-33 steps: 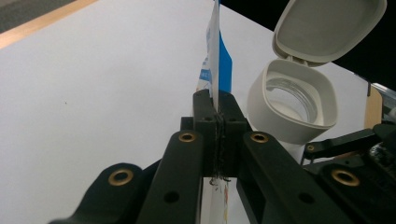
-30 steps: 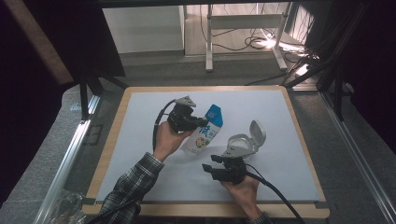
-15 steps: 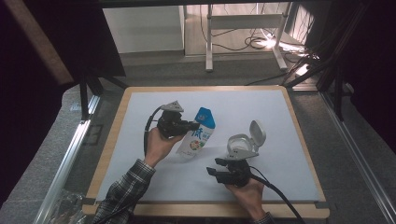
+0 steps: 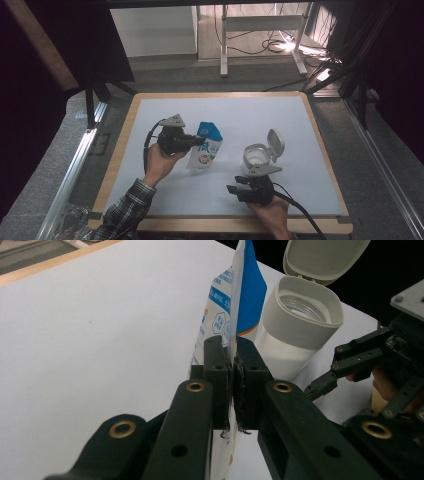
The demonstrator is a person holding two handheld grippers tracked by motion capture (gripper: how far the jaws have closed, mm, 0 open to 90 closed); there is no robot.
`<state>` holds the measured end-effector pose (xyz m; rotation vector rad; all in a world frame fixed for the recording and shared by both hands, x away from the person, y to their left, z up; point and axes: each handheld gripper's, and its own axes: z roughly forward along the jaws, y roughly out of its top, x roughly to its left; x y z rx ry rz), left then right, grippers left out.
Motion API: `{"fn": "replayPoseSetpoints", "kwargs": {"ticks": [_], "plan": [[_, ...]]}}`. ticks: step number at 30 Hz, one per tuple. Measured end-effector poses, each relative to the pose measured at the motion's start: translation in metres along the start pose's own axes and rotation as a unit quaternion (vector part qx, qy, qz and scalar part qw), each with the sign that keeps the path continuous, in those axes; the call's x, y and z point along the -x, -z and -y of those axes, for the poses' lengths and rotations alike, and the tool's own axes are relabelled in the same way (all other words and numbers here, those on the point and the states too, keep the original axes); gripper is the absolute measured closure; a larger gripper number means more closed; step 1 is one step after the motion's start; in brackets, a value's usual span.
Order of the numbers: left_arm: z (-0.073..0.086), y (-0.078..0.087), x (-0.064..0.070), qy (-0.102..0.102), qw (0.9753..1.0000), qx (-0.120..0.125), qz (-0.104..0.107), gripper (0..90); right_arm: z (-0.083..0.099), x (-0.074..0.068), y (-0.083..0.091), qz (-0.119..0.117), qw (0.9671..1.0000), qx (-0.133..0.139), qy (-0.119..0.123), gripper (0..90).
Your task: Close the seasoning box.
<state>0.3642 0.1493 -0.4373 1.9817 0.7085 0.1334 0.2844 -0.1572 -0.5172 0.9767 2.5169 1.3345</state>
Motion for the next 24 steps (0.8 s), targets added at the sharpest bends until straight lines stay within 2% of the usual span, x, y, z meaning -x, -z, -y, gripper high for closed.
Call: {"fn": "replayPoseSetpoints", "kwargs": {"ticks": [11,24], "plan": [[0.020,0.015,0.007,-0.003,0.9999,0.015,-0.008,83.2,0.006,0.006,0.007,0.020,0.9997,-0.005,0.010,54.3],[0.042,0.025,0.012,0.000,0.9992,0.027,-0.029,78.4,0.012,0.018,0.017,0.038,0.9992,-0.013,0.005,59.9]]}}
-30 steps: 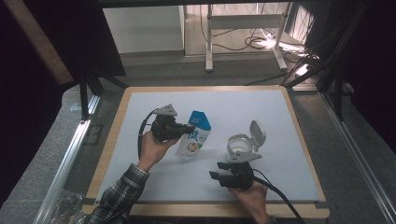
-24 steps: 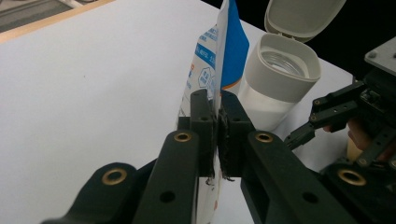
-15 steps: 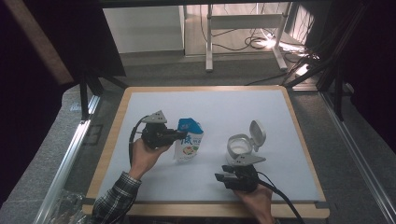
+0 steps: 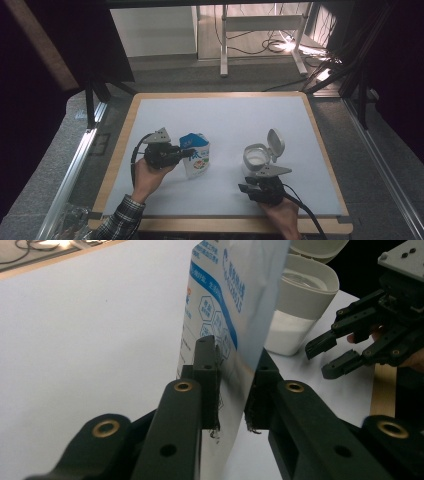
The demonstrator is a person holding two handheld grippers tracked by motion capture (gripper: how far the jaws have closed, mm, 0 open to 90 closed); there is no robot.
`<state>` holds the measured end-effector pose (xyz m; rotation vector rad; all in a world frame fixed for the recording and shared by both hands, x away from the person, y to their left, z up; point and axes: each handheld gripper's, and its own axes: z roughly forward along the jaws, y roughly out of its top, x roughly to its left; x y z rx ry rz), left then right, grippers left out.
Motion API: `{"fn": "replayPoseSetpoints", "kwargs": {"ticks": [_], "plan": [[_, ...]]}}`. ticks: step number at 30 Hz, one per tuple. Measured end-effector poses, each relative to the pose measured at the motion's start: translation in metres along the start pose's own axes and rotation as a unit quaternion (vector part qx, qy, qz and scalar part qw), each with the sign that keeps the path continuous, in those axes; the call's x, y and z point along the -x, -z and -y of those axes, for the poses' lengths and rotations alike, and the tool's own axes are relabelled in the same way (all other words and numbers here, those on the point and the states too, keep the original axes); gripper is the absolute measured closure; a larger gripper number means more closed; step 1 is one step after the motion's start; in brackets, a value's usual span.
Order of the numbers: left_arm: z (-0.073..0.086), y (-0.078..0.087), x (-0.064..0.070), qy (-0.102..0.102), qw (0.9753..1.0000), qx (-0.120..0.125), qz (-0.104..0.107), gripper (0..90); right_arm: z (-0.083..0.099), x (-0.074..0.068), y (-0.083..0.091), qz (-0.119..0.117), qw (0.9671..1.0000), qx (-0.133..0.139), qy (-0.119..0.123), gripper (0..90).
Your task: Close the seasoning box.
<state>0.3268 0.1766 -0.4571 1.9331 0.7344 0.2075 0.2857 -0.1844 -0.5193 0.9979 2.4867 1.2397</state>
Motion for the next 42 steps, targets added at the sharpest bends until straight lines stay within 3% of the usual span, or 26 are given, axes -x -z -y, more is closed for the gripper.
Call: {"fn": "replayPoseSetpoints", "kwargs": {"ticks": [9,19,24,33,42], "plan": [[0.007,0.001,0.003,0.002,1.0000,0.005,-0.005,72.2,0.002,0.005,0.005,0.005,1.0000,-0.002,-0.005,64.2],[0.014,0.000,0.009,-0.009,0.9996,-0.004,-0.025,52.7,0.005,0.012,0.013,0.011,0.9999,-0.002,-0.010,70.6],[0.024,-0.001,0.011,-0.012,0.9990,-0.019,-0.039,45.2,0.006,0.014,0.017,0.014,0.9998,-0.003,-0.011,74.6],[0.044,-0.003,0.011,-0.001,0.9977,-0.037,-0.057,27.5,0.009,0.019,0.024,0.018,0.9997,-0.003,-0.017,79.0],[0.066,-0.004,0.010,0.006,0.9956,-0.055,-0.075,18.9,0.012,0.026,0.032,0.029,0.9993,-0.004,-0.023,80.3]]}}
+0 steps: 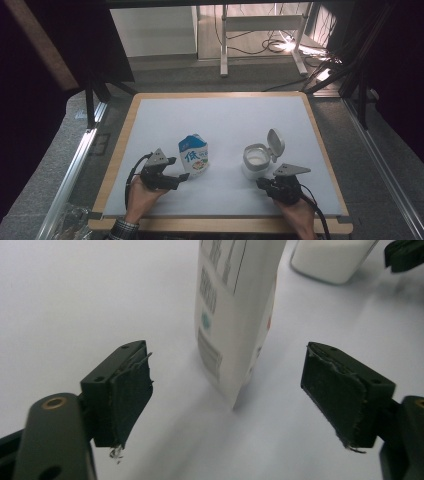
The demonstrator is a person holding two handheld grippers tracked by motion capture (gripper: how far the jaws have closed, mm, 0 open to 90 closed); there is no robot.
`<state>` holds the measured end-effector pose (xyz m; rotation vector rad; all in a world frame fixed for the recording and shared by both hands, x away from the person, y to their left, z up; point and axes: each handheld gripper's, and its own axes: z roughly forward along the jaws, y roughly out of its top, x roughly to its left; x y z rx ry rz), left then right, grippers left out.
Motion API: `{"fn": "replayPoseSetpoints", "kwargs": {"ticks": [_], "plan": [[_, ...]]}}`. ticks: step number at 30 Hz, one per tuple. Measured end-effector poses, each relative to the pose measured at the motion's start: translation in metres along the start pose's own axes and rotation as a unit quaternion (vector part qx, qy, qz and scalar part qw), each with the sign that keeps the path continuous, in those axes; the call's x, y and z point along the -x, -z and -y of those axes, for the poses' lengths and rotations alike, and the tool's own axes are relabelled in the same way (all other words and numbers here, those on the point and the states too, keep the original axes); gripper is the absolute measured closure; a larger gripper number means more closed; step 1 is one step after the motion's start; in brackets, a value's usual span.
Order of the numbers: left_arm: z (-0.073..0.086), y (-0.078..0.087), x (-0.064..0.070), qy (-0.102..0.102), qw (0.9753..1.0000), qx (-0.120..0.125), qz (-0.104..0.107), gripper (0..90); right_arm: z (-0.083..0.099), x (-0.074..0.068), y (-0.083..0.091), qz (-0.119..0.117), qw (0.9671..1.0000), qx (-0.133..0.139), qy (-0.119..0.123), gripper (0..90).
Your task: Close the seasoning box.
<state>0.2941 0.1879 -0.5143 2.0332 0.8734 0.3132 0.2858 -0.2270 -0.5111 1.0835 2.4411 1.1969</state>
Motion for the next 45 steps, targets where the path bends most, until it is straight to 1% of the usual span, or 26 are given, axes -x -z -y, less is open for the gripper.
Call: {"fn": "replayPoseSetpoints", "kwargs": {"ticks": [2,3,4,6,10,12,14,16,17,19,22,26,28,36,45], "plan": [[0.006,-0.001,0.000,0.004,1.0000,-0.003,0.002,17.2,0.000,0.003,0.002,0.003,1.0000,0.000,-0.004,80.3],[0.006,-0.001,0.000,0.004,1.0000,-0.003,0.002,15.9,0.000,0.005,0.003,0.004,1.0000,0.002,-0.008,80.3],[0.011,-0.003,0.000,0.009,0.9999,-0.008,0.001,13.7,0.000,0.007,0.005,0.004,0.9999,0.003,-0.009,80.4],[0.016,-0.004,0.001,0.010,0.9998,-0.016,-0.007,12.5,0.001,0.009,0.007,0.007,0.9999,0.004,-0.014,80.8],[0.024,-0.006,0.001,0.019,0.9990,-0.034,-0.019,9.8,-0.001,0.015,0.012,0.014,0.9998,0.007,-0.015,81.4],[0.027,-0.008,0.000,0.023,0.9987,-0.042,-0.020,9.7,-0.002,0.018,0.015,0.017,0.9997,0.009,-0.016,82.1],[0.030,-0.008,0.000,0.025,0.9981,-0.050,-0.025,9.6,-0.004,0.022,0.018,0.023,0.9996,0.010,-0.014,82.7],[0.033,-0.009,0.000,0.027,0.9976,-0.058,-0.028,9.2,-0.006,0.026,0.021,0.025,0.9994,0.014,-0.018,83.7],[0.033,-0.009,0.000,0.027,0.9976,-0.058,-0.028,9.2,-0.007,0.028,0.023,0.026,0.9993,0.016,-0.020,84.3],[0.036,-0.011,-0.002,0.029,0.9966,-0.069,-0.033,9.0,-0.009,0.032,0.026,0.029,0.9991,0.020,-0.024,85.3],[0.038,-0.010,-0.002,0.032,0.9969,-0.063,-0.033,9.1,-0.013,0.038,0.030,0.035,0.9987,0.025,-0.027,86.8],[0.038,-0.011,-0.002,0.033,0.9969,-0.062,-0.035,9.0,-0.017,0.044,0.033,0.040,0.9984,0.030,-0.027,88.1],[0.038,-0.011,0.000,0.027,0.9967,-0.065,-0.041,8.7,-0.021,0.048,0.035,0.042,0.9982,0.031,-0.029,88.9],[0.038,-0.014,0.005,0.011,0.9954,-0.075,-0.058,8.7,-0.030,0.057,0.039,0.050,0.9975,0.035,-0.035,89.2],[0.038,-0.014,0.005,0.010,0.9954,-0.075,-0.058,8.7,-0.042,0.066,0.046,0.058,0.9966,0.045,-0.037,89.2]]}}
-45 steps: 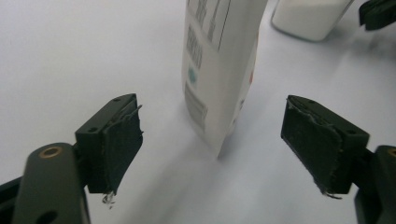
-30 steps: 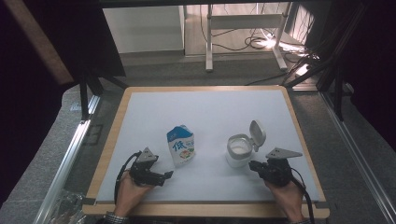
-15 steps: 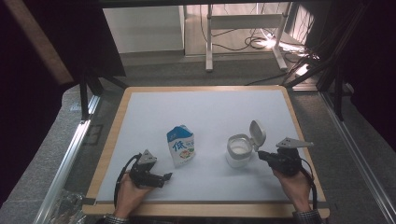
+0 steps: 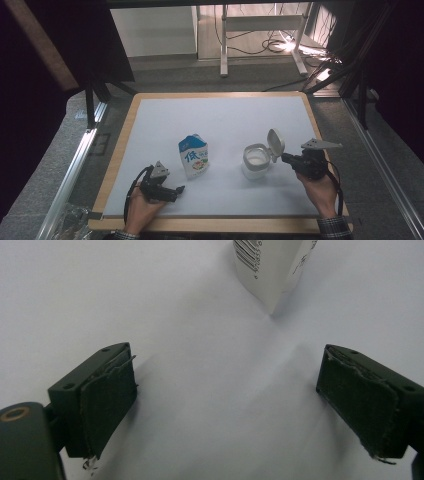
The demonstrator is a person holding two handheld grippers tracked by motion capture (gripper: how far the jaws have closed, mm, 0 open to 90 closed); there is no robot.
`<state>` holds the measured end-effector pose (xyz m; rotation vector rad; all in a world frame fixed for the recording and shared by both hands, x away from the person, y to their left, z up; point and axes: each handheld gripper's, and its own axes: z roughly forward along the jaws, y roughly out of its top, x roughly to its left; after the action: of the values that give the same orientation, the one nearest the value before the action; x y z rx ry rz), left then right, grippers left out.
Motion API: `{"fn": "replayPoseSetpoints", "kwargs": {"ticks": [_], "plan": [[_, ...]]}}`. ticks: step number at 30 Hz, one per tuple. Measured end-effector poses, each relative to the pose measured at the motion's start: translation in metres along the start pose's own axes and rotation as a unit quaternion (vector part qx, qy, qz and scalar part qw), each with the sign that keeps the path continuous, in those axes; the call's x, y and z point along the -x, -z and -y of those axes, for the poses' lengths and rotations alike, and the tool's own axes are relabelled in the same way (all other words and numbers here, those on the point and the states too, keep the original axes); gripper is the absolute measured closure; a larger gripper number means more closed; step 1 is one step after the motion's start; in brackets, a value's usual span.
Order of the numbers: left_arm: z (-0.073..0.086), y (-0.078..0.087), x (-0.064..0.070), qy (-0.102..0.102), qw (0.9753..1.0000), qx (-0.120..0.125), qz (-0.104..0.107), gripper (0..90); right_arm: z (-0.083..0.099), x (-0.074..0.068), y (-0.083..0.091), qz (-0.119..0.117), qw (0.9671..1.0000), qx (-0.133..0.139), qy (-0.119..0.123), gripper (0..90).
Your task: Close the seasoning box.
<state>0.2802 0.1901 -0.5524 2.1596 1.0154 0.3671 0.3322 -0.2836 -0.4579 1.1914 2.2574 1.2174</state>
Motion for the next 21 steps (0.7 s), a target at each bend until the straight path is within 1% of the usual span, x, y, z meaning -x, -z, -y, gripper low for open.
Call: {"fn": "replayPoseSetpoints", "kwargs": {"ticks": [3,9,16,21], "plan": [[0.000,0.000,0.000,0.000,1.0000,0.000,0.000,8.7,-0.004,0.003,0.002,-0.003,1.0000,0.004,-0.005,89.2],[0.000,0.000,0.000,0.000,1.0000,0.001,0.000,8.7,-0.013,0.005,0.002,-0.009,0.9999,0.010,-0.006,89.2],[0.000,0.000,0.000,-0.001,1.0000,0.000,0.000,8.7,-0.028,0.001,0.006,-0.013,0.9997,0.019,0.007,89.2],[0.000,0.000,0.000,-0.001,1.0000,0.000,0.000,8.7,-0.035,-0.002,0.008,-0.022,0.9993,0.028,0.009,89.2]]}}
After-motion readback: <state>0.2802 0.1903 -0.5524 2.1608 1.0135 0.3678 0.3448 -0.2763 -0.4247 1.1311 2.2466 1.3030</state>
